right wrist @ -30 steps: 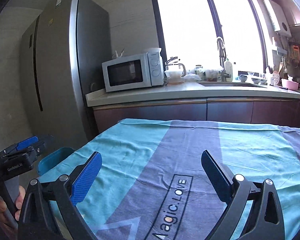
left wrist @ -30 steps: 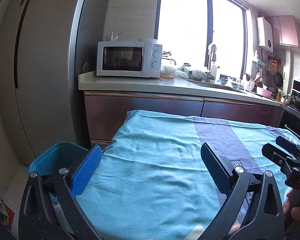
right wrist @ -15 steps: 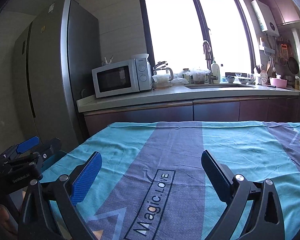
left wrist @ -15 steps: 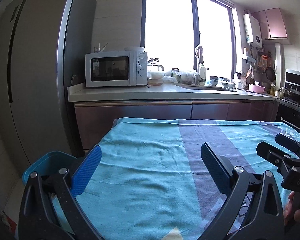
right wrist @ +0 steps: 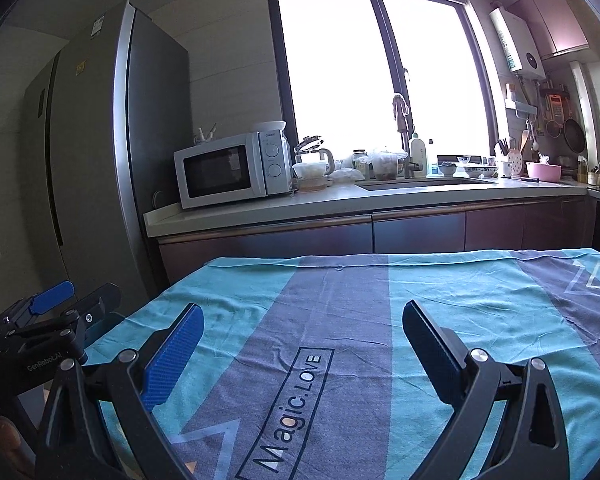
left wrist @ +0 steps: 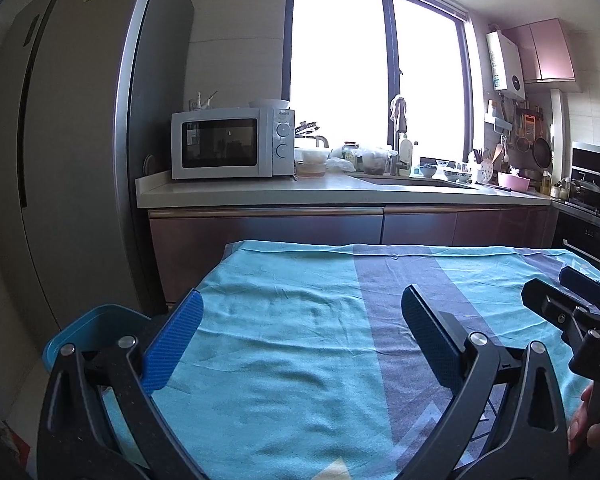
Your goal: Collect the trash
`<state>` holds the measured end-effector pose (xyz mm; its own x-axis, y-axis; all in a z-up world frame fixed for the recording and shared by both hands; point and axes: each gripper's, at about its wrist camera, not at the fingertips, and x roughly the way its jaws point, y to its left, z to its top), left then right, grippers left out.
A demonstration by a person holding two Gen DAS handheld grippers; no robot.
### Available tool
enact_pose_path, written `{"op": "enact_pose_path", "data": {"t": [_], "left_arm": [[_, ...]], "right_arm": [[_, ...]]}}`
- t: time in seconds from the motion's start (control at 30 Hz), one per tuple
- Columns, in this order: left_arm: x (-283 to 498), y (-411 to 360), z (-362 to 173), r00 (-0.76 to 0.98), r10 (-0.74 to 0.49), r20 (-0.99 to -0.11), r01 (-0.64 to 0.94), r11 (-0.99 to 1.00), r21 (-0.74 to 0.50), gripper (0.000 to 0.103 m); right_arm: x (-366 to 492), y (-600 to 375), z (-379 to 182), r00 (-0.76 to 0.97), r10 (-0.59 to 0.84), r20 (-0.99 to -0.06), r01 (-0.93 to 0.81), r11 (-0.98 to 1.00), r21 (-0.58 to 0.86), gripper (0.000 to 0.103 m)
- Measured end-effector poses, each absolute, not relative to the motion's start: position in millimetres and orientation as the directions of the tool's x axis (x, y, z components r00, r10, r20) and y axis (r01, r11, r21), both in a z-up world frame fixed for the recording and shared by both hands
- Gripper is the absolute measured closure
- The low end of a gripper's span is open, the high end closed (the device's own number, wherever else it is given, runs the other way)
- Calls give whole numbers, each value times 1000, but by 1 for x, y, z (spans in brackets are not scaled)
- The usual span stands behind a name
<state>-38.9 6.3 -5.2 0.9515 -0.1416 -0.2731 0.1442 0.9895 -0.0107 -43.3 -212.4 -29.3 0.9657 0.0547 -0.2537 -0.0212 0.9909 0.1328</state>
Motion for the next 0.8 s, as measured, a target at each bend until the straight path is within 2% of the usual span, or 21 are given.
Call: {"op": "enact_pose_path", "data": {"t": [0.8], "left_arm": [[-45, 6, -2, 962, -128, -241, 130, 992, -8, 6]], "right_arm": [[-39, -219, -29, 968, 43, -249, -9, 991, 137, 7]]}}
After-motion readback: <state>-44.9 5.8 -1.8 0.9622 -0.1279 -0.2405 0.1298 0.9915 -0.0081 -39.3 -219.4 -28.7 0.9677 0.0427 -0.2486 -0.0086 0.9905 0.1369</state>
